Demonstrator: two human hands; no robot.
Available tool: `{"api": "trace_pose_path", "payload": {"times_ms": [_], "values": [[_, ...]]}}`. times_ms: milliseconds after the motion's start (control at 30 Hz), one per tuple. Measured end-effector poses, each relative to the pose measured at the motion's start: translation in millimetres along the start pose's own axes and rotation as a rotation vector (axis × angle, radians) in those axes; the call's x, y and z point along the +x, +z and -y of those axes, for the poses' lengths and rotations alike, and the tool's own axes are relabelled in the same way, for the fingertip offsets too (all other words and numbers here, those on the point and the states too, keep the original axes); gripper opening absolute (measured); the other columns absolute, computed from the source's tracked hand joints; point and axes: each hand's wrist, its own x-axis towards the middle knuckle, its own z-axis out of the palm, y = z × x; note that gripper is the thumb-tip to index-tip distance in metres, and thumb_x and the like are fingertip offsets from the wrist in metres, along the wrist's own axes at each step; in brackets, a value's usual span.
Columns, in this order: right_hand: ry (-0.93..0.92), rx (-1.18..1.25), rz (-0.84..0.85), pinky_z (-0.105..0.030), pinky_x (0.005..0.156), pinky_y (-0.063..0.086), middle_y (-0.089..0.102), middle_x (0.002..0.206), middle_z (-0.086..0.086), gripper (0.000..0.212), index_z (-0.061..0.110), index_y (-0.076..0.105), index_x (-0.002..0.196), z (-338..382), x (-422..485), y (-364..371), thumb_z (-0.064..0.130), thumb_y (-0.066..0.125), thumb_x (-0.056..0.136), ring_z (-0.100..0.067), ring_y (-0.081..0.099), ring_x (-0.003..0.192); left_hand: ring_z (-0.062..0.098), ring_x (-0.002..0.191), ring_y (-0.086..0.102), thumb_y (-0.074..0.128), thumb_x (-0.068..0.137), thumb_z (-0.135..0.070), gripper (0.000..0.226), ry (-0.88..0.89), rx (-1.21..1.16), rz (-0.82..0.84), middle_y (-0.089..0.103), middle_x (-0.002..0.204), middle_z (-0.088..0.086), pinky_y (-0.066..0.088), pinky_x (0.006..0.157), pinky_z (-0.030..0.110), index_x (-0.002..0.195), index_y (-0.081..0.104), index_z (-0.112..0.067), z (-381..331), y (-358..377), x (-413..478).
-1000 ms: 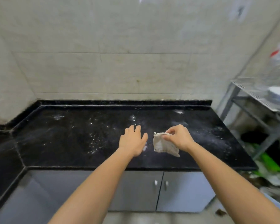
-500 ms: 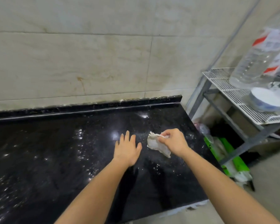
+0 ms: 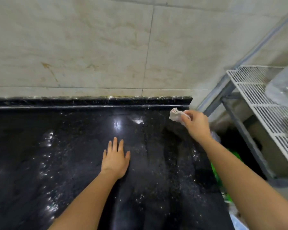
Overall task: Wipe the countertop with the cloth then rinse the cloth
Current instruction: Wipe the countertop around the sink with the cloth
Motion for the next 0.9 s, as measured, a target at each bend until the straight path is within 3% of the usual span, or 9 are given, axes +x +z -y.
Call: {"api": "trace_pose_path", "payload": {"times_ms": [67, 200, 300, 367, 467, 533, 633, 767, 900], "values": [[-0.084, -0.096, 0.018, -0.037, 0.075, 0.045, 0.069, 0.096, -0.014, 0.02, 0.007, 0.07, 0.104, -20.3, 12.2, 9.5, 0.02, 0.061, 0.092, -0.033, 0.062, 0.091, 0.023, 0.146, -0.011, 0.022, 0.101, -0.044, 0.062, -0.054, -0.022, -0.044, -0.012, 0.159, 0.007, 0.005, 0.119, 0.042, 0.153, 0.001, -0.017, -1.9, 5.3, 9.9], [-0.085, -0.203, 0.285, -0.04, 0.09, 0.048, 0.068, 0.109, -0.013, 0.026, 0.008, 0.071, 0.106, -67.7, -2.3, 44.5, 0.023, 0.066, 0.085, -0.033, 0.061, 0.104, 0.022, 0.145, -0.017, 0.023, 0.101, -0.041, 0.062, -0.13, -0.062, -0.12, -0.018, 0.158, 0.008, -0.004, 0.119, 0.039, 0.152, -0.001, -0.016, -2.8, 20.1, 18.7], [-0.1, -0.094, 0.222, -0.033, 0.096, 0.039, 0.065, 0.116, -0.017, 0.03, 0.001, 0.067, 0.111, -85.2, -7.9, 57.1, 0.021, 0.064, 0.089, -0.034, 0.057, 0.111, 0.022, 0.145, -0.018, 0.023, 0.1, -0.042, 0.064, -0.204, -0.087, -0.181, -0.017, 0.158, 0.009, -0.008, 0.118, 0.038, 0.152, -0.001, -0.014, 1.1, 32.6, 14.6], [-0.149, -0.094, 0.165, -0.032, 0.106, 0.03, 0.056, 0.131, -0.021, 0.043, -0.004, 0.057, 0.126, -87.5, 2.3, 64.0, 0.025, 0.053, 0.094, -0.035, 0.049, 0.125, 0.021, 0.145, -0.016, 0.024, 0.099, -0.044, 0.065, -0.245, -0.109, -0.215, -0.014, 0.158, 0.009, -0.009, 0.117, 0.038, 0.152, 0.001, -0.014, 2.0, 38.5, 12.5], [-0.187, -0.19, 0.257, -0.035, 0.118, 0.009, 0.025, 0.157, -0.016, 0.057, 0.001, 0.027, 0.149, -88.2, 17.1, 81.2, 0.032, 0.036, 0.102, -0.029, 0.017, 0.147, 0.02, 0.145, -0.015, 0.026, 0.099, -0.044, 0.065, -0.263, -0.115, -0.237, -0.011, 0.159, 0.008, -0.009, 0.117, 0.037, 0.152, 0.002, -0.015, 0.3, 42.7, 11.8], [-0.219, -0.246, 0.338, -0.033, 0.119, 0.0, 0.012, 0.161, -0.012, 0.063, 0.006, 0.014, 0.154, -93.3, 18.9, 94.6, 0.042, 0.022, 0.102, -0.026, 0.003, 0.149, 0.019, 0.145, -0.016, 0.024, 0.099, -0.045, 0.065, -0.273, -0.111, -0.237, -0.011, 0.159, 0.008, -0.01, 0.117, 0.036, 0.152, 0.001, -0.015, -0.2, 43.6, 11.6], [-0.266, -0.312, 0.331, -0.035, 0.12, 0.001, 0.008, 0.162, -0.007, 0.069, 0.012, 0.009, 0.155, -105.0, 27.4, 102.0, 0.049, 0.005, 0.097, -0.023, 0.0, 0.149, 0.016, 0.143, -0.021, 0.017, 0.096, -0.049, 0.067, -0.282, -0.09, -0.219, -0.016, 0.158, 0.006, -0.013, 0.116, 0.034, 0.152, -0.003, -0.017, 0.2, 44.4, 12.1], [-0.089, -0.312, 0.25, -0.038, 0.121, -0.001, 0.005, 0.163, -0.007, 0.058, 0.012, 0.007, 0.155, -105.7, 60.5, 106.2, 0.037, 0.018, 0.104, -0.022, -0.003, 0.149, 0.013, 0.141, -0.026, 0.018, 0.097, -0.047, 0.067, -0.283, -0.114, -0.189, -0.02, 0.157, 0.004, -0.016, 0.115, 0.033, 0.151, -0.006, -0.017, 2.1, 43.7, 13.8], [0.164, -0.292, 0.146, -0.041, 0.12, -0.004, 0.001, 0.162, -0.011, 0.06, 0.007, 0.004, 0.154, -79.3, 75.3, 126.2, 0.036, 0.018, 0.104, -0.026, -0.006, 0.149, 0.009, 0.136, -0.034, 0.017, 0.098, -0.047, 0.066, -0.284, -0.133, -0.142, -0.027, 0.154, 0.001, -0.02, 0.112, 0.032, 0.15, -0.012, -0.019, 4.2, 40.9, 15.4]]}}
